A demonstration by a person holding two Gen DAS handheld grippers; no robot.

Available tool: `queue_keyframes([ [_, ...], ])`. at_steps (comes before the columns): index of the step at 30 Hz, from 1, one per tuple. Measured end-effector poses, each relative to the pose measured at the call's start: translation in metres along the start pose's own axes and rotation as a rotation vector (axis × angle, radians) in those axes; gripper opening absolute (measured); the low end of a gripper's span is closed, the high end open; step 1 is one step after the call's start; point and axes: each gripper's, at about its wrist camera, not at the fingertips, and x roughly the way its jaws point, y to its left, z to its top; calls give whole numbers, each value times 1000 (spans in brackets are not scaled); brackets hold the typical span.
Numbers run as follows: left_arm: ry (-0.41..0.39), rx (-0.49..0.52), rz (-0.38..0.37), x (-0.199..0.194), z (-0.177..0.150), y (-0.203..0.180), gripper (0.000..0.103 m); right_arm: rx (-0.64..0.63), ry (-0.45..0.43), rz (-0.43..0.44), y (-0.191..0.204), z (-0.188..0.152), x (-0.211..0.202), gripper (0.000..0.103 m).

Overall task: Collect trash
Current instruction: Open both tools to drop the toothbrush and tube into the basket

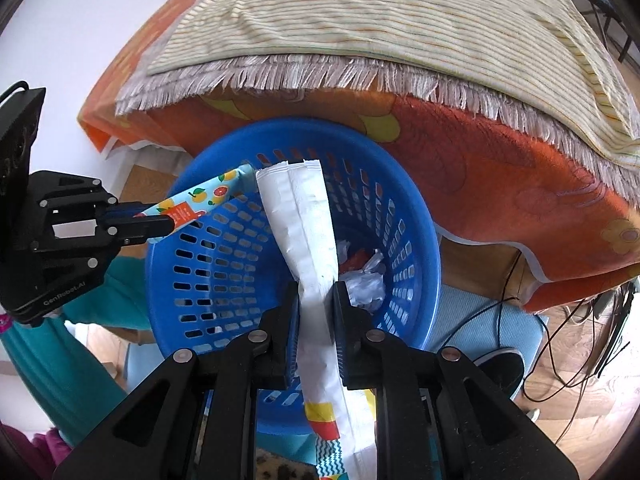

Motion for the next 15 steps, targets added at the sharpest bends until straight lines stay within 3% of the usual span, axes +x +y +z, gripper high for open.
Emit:
queue_keyframes([
  [6,9,-12,23,3,3,3,2,-12,8,-18,3,2,2,18],
  [9,12,-16,27,3,3,5,12,-12,13,-30,3,2,4,23],
  [11,8,-16,29,2,2,5,21,-10,13,-33,3,3,4,32],
  [15,4,-19,30,2,2,6,21,-10,4,-39,4,4,2,41],
])
